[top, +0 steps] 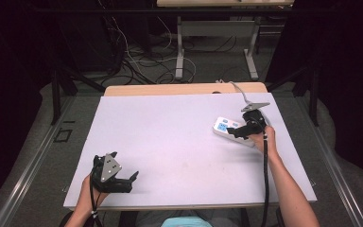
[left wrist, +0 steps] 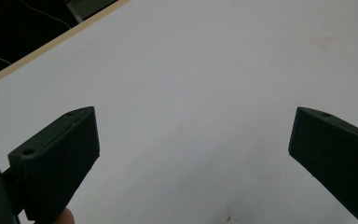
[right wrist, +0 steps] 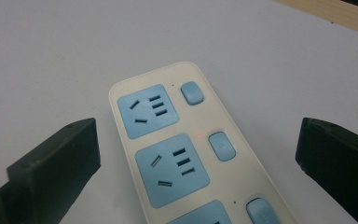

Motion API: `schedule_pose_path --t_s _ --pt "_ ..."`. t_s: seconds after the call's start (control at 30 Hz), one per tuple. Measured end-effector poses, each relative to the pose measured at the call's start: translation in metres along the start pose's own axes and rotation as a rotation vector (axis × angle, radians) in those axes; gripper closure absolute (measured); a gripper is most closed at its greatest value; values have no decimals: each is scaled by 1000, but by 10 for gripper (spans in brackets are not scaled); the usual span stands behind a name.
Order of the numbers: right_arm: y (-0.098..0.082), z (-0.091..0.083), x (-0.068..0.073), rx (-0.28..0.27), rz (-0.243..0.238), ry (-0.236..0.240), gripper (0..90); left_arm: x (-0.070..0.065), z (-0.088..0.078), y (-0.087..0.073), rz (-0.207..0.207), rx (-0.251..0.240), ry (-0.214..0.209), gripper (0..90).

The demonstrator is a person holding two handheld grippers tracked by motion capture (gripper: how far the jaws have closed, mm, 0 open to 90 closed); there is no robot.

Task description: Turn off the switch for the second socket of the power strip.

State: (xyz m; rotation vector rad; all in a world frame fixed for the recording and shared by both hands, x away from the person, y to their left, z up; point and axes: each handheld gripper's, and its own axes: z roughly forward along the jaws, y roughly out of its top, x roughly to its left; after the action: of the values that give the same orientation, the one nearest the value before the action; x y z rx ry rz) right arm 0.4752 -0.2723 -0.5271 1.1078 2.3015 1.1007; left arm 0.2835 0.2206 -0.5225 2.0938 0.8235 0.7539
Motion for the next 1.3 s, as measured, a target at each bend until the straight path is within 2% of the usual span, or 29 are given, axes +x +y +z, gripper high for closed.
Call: schedule_pose_path --t_s 0.13,0.17,0.27,0.63,0.67,0.77,0.8,0.83,0.9,0.93,1.03,1.2,1.23,1.3 --pt "2 0 1 -17 -6 -24 0 0 -1 0 4 -2 0 17" --pt "3 0 0 -18 5 -13 0 0 -1 0 3 -3 0 17" --pt "7 -1 -2 -36 30 -21 0 0 0 0 1 0 2 17" --pt "11 4 -6 -39 46 -45 0 0 1 0 6 1 -4 17" --pt "12 4 -9 -45 75 -33 0 0 1 0 7 6 -5 17" --pt "14 3 -12 -59 82 -34 5 -1 1 0 6 1 -6 16" --pt "15 2 -12 -68 97 -39 31 -1 0 0 6 1 -6 16" --pt "15 1 -13 -83 99 -35 160 -1 0 0 5 1 -6 16" --pt "14 0 -14 -88 96 -36 177 -1 0 0 3 -1 -6 16" --pt "14 -1 -14 -86 94 -40 234 -1 0 0 2 -1 -6 16" --pt "13 -3 -15 -99 101 -50 482 0 0 0 5 3 -7 17" --pt "13 -4 -16 -94 97 -51 784 0 0 0 16 5 2 16" --pt "13 -4 -16 -93 99 -51 877 0 0 0 12 3 0 16" --pt "13 -4 -15 -89 99 -51 900 0 0 0 9 5 -1 16"
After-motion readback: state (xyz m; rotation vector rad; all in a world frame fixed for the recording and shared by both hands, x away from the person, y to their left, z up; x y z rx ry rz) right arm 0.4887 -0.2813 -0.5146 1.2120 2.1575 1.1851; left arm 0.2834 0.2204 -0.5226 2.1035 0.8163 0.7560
